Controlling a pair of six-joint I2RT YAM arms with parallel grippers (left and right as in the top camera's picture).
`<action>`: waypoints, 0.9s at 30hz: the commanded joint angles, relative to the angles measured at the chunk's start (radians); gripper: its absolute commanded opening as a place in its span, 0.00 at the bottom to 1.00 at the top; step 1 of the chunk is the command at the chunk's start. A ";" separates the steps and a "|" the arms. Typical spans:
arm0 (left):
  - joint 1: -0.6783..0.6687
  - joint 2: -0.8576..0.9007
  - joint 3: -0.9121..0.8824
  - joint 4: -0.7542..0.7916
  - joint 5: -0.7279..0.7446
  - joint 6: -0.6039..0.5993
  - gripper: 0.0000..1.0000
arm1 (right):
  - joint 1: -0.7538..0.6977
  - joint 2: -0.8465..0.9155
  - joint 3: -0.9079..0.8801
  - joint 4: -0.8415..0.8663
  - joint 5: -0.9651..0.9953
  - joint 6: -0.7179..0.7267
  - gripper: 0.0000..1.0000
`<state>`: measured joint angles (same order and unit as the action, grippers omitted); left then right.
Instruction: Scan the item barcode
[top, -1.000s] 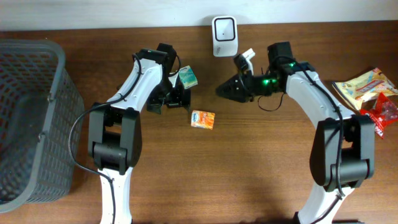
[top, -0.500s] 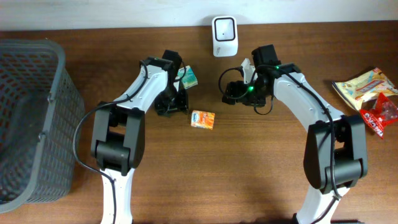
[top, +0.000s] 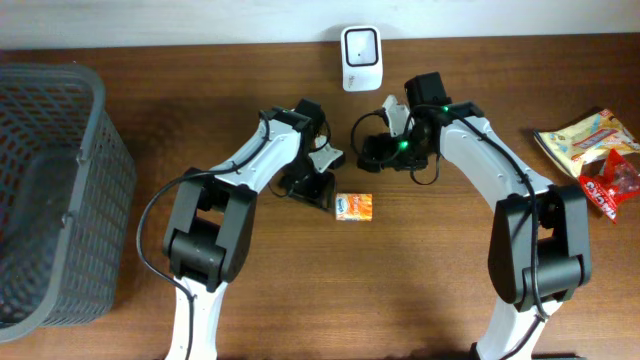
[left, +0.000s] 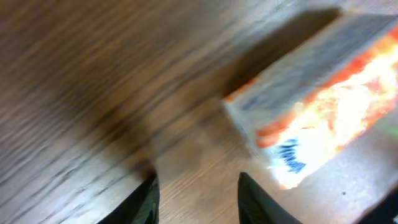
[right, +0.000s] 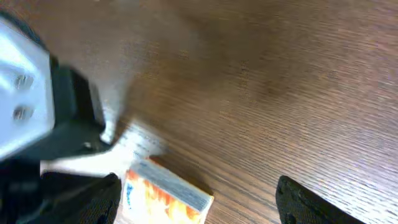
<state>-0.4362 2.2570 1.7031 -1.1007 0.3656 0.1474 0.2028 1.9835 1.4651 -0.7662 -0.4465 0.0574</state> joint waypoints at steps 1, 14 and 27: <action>0.084 0.021 0.042 0.008 -0.172 -0.271 0.43 | 0.022 0.000 0.011 0.015 -0.073 -0.193 0.80; 0.177 0.021 0.042 -0.014 -0.173 -0.423 0.99 | 0.091 0.149 0.011 -0.175 0.085 -0.100 0.04; 0.176 0.021 0.042 -0.011 -0.172 -0.423 0.99 | 0.092 0.084 0.149 -0.420 0.085 -0.095 0.96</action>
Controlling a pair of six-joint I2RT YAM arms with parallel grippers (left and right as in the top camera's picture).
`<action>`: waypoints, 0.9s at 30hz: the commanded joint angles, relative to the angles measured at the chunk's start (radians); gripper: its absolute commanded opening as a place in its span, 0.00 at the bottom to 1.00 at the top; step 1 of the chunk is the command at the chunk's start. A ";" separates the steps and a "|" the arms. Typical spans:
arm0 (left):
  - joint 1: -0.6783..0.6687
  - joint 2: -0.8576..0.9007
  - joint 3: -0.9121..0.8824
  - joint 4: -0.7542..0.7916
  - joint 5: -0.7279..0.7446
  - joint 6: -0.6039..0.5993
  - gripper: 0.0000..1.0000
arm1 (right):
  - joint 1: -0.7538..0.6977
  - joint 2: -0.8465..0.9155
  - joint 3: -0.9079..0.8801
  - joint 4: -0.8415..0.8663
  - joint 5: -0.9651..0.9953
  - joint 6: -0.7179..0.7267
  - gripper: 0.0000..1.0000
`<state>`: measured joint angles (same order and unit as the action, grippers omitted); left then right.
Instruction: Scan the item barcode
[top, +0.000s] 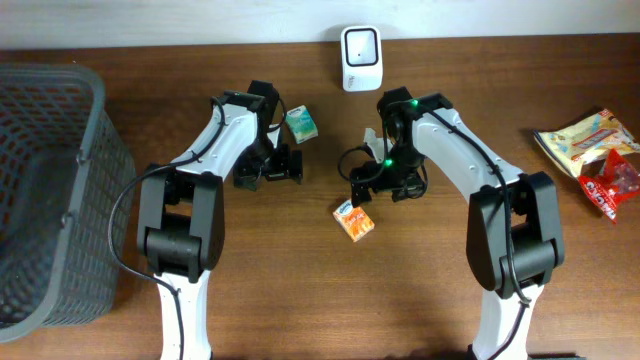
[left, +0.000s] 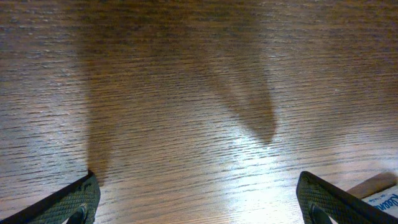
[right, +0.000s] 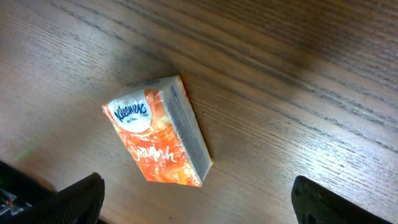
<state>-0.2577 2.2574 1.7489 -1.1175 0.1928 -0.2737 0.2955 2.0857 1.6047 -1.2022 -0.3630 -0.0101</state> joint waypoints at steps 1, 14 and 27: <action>-0.002 0.020 -0.004 0.005 0.000 -0.002 0.99 | -0.001 -0.018 0.002 0.037 0.000 -0.037 0.96; -0.002 0.020 -0.004 0.013 0.000 -0.002 0.99 | -0.001 -0.018 -0.230 0.294 -0.227 -0.166 0.47; -0.002 0.020 -0.004 0.013 0.000 -0.002 0.99 | 0.007 -0.018 -0.289 0.277 -0.206 -0.093 0.33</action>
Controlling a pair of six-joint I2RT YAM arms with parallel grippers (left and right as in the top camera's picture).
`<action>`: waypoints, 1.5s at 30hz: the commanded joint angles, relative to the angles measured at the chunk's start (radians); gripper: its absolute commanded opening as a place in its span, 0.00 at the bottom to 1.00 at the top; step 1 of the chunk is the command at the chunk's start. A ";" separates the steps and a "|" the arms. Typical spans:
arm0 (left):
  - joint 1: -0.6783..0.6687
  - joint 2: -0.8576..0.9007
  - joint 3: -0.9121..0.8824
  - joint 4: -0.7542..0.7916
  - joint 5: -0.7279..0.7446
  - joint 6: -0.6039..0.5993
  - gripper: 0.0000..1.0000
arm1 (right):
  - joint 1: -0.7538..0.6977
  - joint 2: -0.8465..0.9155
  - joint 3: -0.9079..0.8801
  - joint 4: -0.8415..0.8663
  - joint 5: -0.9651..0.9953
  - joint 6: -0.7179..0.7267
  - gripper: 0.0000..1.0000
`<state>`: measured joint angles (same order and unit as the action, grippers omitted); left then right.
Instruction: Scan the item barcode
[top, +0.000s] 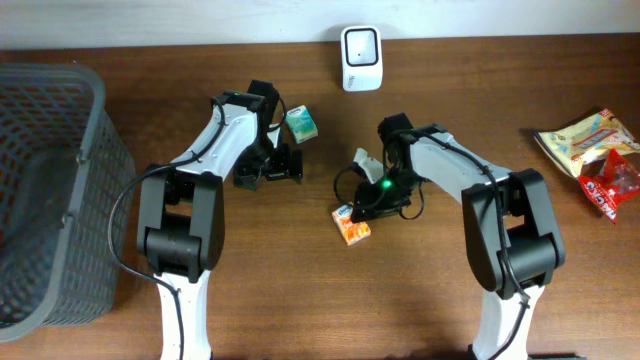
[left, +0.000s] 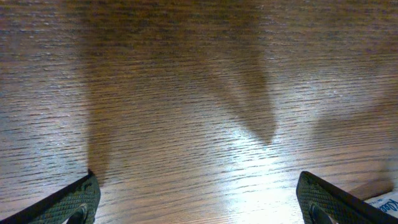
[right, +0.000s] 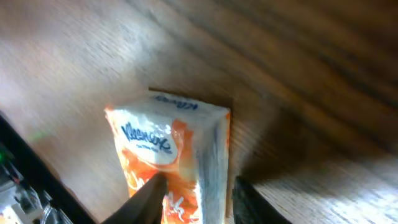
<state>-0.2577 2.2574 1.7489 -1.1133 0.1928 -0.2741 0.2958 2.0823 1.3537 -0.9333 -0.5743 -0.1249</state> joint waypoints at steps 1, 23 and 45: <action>-0.002 0.020 -0.005 0.010 0.000 -0.002 0.99 | 0.007 -0.014 -0.066 0.048 0.002 0.062 0.26; -0.021 0.020 -0.007 0.020 0.000 -0.002 0.99 | -0.297 -0.015 0.090 0.283 -0.978 -0.364 0.04; -0.040 0.020 -0.007 0.048 0.001 -0.002 0.99 | -0.296 -0.017 0.186 0.201 -0.251 0.265 0.04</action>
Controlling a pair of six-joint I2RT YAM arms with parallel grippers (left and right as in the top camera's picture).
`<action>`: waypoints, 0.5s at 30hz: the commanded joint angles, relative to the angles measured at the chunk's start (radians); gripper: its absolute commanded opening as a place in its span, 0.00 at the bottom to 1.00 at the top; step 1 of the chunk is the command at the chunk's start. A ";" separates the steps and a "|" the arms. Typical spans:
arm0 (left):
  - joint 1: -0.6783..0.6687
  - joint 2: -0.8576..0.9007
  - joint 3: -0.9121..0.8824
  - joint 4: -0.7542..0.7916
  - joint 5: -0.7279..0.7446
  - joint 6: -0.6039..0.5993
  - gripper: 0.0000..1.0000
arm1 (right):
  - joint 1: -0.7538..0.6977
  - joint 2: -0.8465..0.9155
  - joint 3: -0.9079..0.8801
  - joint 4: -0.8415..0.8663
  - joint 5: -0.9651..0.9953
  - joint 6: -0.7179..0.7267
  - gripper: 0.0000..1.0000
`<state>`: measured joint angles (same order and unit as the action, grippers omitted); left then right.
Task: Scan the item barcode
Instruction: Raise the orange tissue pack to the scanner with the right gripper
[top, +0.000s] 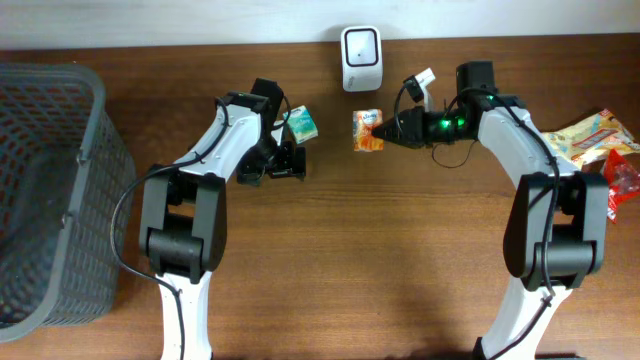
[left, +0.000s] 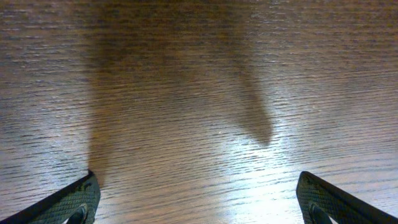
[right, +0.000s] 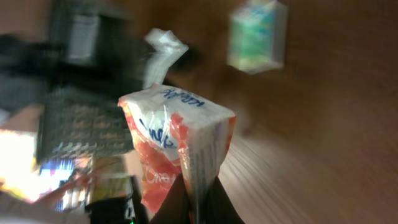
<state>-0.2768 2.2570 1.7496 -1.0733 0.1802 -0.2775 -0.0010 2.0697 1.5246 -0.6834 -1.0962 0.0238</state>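
Observation:
An orange-and-white Kleenex tissue pack (top: 368, 131) hangs in the air just below the white barcode scanner (top: 360, 45) at the table's back edge. My right gripper (top: 392, 131) is shut on the tissue pack (right: 177, 140), pinching its lower end between both fingers. A green-and-white tissue pack (top: 301, 124) lies on the table left of the scanner; this green pack (right: 256, 36) shows blurred in the right wrist view. My left gripper (top: 285, 165) stands open just below it, with only bare wood between its fingertips (left: 68, 200).
A grey mesh basket (top: 45, 190) fills the left side. Snack packets, yellow (top: 585, 135) and red (top: 617, 185), lie at the right edge. The wooden table (top: 350, 270) stretches toward the front.
My right gripper, shut round the orange pack on the table's middle, has lifted it and now holds it up below the scanner. The left arm has hardly moved.
First both grippers were near the orange pack at mid-table. Then the left gripper stood open beside the green pack while the right hovered open over the orange one. The right closed on it, and now holds it raised by the scanner.

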 joint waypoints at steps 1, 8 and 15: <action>-0.024 0.021 -0.008 0.011 0.014 0.001 0.99 | 0.001 -0.006 0.015 -0.074 0.322 0.116 0.04; -0.031 0.021 -0.008 0.033 0.014 0.001 0.99 | 0.001 -0.070 0.177 -0.364 1.022 0.199 0.04; -0.031 0.021 -0.008 0.041 0.014 0.001 0.99 | 0.007 -0.070 0.285 -0.425 1.085 0.248 0.04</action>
<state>-0.3019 2.2570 1.7512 -1.0500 0.1753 -0.2779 0.0006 2.0312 1.7828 -1.1362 0.0593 0.2420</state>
